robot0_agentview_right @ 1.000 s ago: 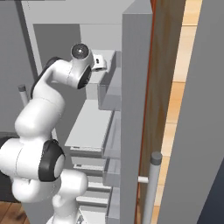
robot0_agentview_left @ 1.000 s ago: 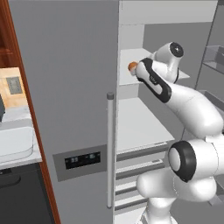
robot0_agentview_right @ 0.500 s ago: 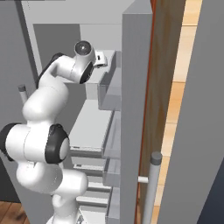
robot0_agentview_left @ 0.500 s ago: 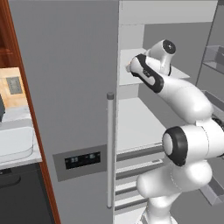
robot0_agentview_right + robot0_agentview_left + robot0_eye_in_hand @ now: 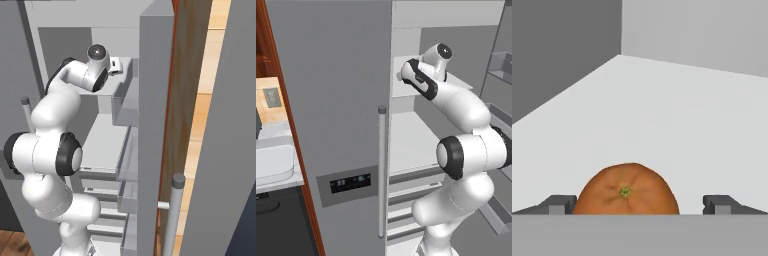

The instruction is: Pick the tangerine and peach from the fridge and place them inside the tupperware on the counter.

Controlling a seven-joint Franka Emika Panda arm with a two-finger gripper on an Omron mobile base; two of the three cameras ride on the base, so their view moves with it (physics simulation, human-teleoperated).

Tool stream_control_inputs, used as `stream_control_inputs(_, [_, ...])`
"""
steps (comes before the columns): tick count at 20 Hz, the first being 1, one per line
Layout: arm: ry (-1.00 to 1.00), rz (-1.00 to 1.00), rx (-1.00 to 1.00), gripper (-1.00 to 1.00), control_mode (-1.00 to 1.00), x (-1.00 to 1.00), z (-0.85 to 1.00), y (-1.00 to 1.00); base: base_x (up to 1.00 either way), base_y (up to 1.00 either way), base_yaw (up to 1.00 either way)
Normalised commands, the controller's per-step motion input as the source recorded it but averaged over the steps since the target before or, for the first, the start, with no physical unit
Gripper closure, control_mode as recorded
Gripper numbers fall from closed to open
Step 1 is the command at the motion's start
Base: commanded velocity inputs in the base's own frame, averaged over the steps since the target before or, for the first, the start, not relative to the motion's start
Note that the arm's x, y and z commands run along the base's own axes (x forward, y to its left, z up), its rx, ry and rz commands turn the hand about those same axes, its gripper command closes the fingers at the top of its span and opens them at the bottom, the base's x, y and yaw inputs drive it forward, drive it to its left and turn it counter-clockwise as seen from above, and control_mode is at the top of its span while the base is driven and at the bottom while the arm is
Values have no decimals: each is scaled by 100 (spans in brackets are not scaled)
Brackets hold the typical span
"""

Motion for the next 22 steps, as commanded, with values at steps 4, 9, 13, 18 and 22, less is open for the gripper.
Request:
stream_control_inputs(4, [1, 0, 0, -100, -100, -2, -21, 0, 0, 0, 0])
stream_control_inputs(9, [0, 0, 0, -100, -100, -1, -24, 3, 0, 0, 0])
stream_control_inputs(13, [0, 0, 0, 100, -100, 2, -12, 1, 0, 0, 0])
stream_control_inputs(18, [0, 0, 0, 100, -100, 5, -3, 0, 0, 0, 0])
stream_control_inputs(22, [0, 0, 0, 100, -100, -17, 0, 0, 0, 0, 0])
